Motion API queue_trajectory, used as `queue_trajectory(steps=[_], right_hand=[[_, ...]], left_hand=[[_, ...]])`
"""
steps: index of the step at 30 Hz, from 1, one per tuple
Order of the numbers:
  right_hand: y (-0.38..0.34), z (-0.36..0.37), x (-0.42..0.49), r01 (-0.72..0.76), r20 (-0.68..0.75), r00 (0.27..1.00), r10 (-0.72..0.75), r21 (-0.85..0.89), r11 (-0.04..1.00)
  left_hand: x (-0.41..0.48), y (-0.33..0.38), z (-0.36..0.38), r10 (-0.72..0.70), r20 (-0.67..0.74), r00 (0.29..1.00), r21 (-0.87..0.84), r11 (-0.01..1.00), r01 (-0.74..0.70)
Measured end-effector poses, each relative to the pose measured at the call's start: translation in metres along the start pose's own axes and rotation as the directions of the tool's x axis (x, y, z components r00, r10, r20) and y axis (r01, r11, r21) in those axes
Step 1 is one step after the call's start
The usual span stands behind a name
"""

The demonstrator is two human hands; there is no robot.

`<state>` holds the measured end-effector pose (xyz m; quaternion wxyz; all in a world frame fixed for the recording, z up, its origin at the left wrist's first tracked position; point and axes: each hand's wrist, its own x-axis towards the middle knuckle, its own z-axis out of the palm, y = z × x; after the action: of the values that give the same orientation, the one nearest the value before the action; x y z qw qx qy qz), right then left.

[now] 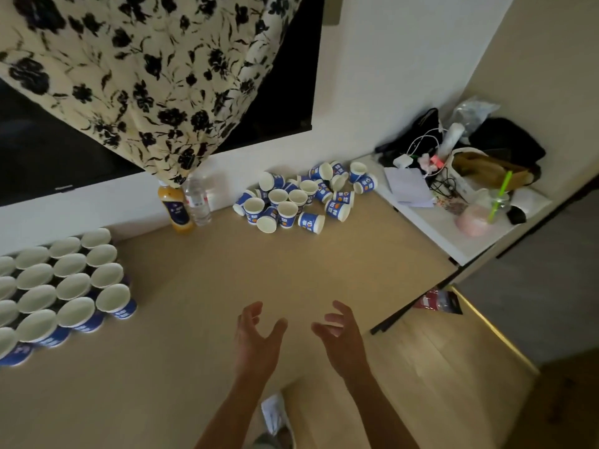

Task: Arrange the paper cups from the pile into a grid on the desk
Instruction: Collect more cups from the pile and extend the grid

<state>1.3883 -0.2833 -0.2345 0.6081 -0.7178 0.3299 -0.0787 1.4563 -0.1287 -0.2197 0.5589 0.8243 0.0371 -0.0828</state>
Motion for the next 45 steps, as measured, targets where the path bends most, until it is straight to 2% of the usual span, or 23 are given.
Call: queue_trajectory(steps=[8, 13, 18, 23, 29, 31, 38, 41, 45], right_hand=[[0.004, -0.055, 0.082, -0.064, -0.022, 0.998, 0.061, -0.169, 0.984], [-0.007, -0.078, 0.145, -0.096, -0.066, 0.994, 0.085, -0.19, 0.977], [-0.015, -0.084, 0.218, -0.065, -0.099, 0.994, 0.042, -0.232, 0.971], [-0.035, -0.074, 0.316, 0.015, -0.059, 0.998, -0.037, -0.342, 0.94], [-0.052, -0.051, 0.406, 0.204, 0.108, 0.979, -0.174, -0.585, 0.785], [-0.051, -0.041, 0.428, 0.282, 0.192, 0.96, -0.206, -0.669, 0.688], [-0.034, -0.016, 0.465, 0.415, 0.367, 0.91, -0.192, -0.816, 0.402], [-0.027, -0.013, 0.469, 0.414, 0.367, 0.91, -0.194, -0.826, 0.382], [-0.016, -0.02, 0.471, 0.398, 0.348, 0.917, -0.194, -0.808, 0.435]], left_hand=[[0.059, 0.021, 0.096, -0.031, 0.087, 0.996, -0.037, 0.999, 0.034], [0.087, 0.036, 0.134, -0.052, 0.131, 0.99, -0.01, 0.999, 0.054], [0.108, 0.045, 0.154, -0.086, 0.083, 0.993, 0.007, 0.996, 0.086], [0.124, 0.054, 0.174, -0.117, -0.024, 0.993, 0.012, 0.993, 0.118], [0.135, 0.071, 0.201, -0.193, -0.185, 0.963, 0.023, 0.979, 0.201], [0.137, 0.075, 0.211, -0.204, -0.231, 0.951, 0.033, 0.975, 0.218], [0.126, 0.083, 0.232, -0.226, -0.28, 0.933, 0.059, 0.966, 0.252], [0.123, 0.085, 0.235, -0.249, -0.277, 0.928, 0.061, 0.959, 0.276], [0.126, 0.089, 0.236, -0.259, -0.271, 0.927, 0.072, 0.955, 0.287]])
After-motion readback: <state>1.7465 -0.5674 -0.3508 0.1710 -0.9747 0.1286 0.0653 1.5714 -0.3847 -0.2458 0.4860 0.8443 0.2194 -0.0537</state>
